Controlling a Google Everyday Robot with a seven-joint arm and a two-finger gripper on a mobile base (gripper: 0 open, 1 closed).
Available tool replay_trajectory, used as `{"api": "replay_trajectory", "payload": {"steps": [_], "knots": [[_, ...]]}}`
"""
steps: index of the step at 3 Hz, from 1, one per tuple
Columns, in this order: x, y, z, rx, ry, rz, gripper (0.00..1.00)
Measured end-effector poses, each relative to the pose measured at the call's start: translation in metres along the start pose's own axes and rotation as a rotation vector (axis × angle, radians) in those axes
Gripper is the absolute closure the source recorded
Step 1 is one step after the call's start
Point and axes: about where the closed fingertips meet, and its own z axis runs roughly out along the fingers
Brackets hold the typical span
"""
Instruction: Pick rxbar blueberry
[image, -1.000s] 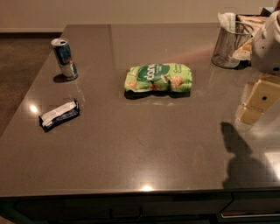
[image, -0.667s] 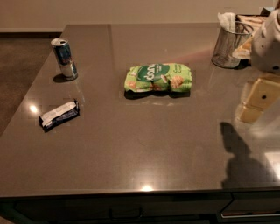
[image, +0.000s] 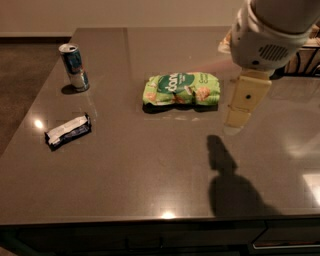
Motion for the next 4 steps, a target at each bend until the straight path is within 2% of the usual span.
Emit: {"api": "replay_trajectory", "payload": {"steps": [1,3,4], "knots": [[-0.057,-0.002,0.014,-0.010,-0.027,-0.106,0.00],[-0.161,0.005,0.073,-0.121,-0.105,-0.280,0.00],[-0.204,0.013,0.102,-0.165,-0.133,-0.353,0.00]]}}
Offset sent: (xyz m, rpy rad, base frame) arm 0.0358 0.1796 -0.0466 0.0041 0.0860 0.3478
